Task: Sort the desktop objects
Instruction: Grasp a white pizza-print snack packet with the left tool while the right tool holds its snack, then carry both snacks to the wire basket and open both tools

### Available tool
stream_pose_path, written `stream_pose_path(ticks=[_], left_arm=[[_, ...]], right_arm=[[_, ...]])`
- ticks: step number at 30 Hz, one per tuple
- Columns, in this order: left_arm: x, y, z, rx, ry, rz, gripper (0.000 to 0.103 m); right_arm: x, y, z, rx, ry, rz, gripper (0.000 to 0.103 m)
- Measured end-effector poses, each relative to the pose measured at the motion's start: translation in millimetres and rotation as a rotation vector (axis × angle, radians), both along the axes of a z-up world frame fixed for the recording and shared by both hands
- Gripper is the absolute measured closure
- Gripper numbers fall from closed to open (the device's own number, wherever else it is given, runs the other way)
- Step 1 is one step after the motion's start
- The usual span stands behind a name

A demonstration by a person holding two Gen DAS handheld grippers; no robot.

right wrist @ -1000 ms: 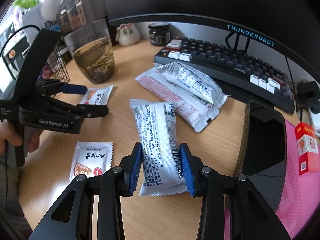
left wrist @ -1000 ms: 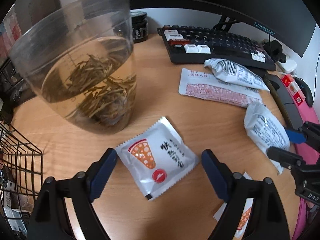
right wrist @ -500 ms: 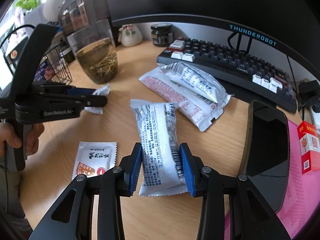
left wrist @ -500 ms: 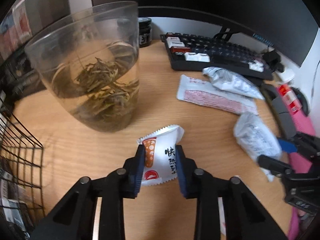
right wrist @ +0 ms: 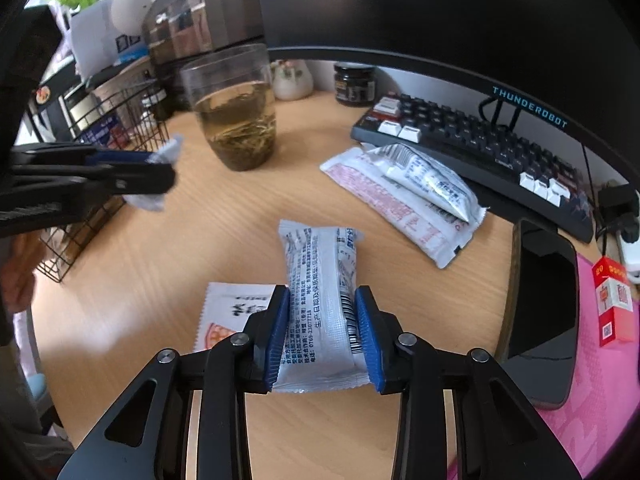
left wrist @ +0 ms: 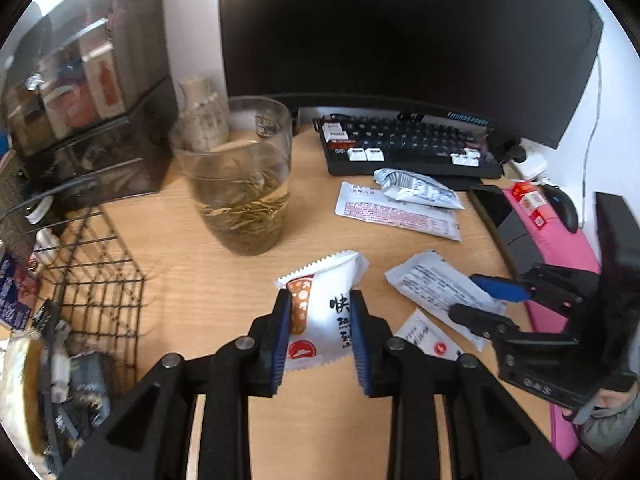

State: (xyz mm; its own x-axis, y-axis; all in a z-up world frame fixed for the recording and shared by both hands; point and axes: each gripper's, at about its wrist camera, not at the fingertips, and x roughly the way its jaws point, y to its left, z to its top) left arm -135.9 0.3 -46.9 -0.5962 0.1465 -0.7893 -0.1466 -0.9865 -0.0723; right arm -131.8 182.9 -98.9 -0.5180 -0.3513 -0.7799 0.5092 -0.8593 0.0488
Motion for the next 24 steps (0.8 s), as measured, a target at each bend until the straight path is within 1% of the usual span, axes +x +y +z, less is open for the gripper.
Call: stream_pose_path(ticks=[4, 7, 8, 9, 11, 13, 14, 16, 18, 20, 24], left_arm=[[18.3, -7.2, 12.7, -0.001, 0.016, 0.0, 0.073], [23.6, -10.1, 11.8, 0.008, 0.008, -0.005, 0.073], [24.5, -10.9, 10.4, 0.008, 0.003, -0.004, 0.073], [25.2, -11.9, 8.8, 0.01, 0.0, -0.002, 0.073], [24.3, -12.7, 4.4, 0.015, -0.012, -0.001, 0.073], [24.2, -14.9, 1.8, 0.022, -0.018, 0.002, 0.073], [23.4, -16.0, 0.5, 0.023, -0.02, 0.004, 0.073], [21.4, -17.4, -1.5, 0.028, -0.022, 0.01, 0.073], [20.2, -18.6, -2.0, 0.03, -0.021, 0.013, 0.073], [19.7, -20.6, -1.1, 0.034, -0.019, 0.016, 0.073], [25.0, -30.0, 9.2, 0.046, -0.001, 0.032, 0.073]], right_arm=[[2.9, -5.0, -4.9, 0.025, -0.013, -0.013, 0.069], [0.9, -5.6, -11.5, 0.029, -0.016, -0.025, 0.069], [-0.2, -5.7, -13.1, 0.026, -0.017, -0.028, 0.067], [-1.6, -7.0, -15.7, 0.031, -0.026, -0.029, 0.063], [-4.7, -11.7, -21.6, 0.06, -0.041, -0.023, 0.058], [-4.9, -14.7, -24.4, 0.07, -0.025, -0.017, 0.056], [-5.3, -14.5, -24.7, 0.066, -0.018, -0.017, 0.056], [-7.5, -14.5, -24.6, 0.071, -0.007, -0.024, 0.066], [-8.4, -15.1, -22.5, 0.077, 0.003, -0.026, 0.067], [-9.1, -14.6, -16.2, 0.05, -0.002, -0.022, 0.067], [-1.0, -27.2, 10.1, 0.027, 0.034, -0.001, 0.067]])
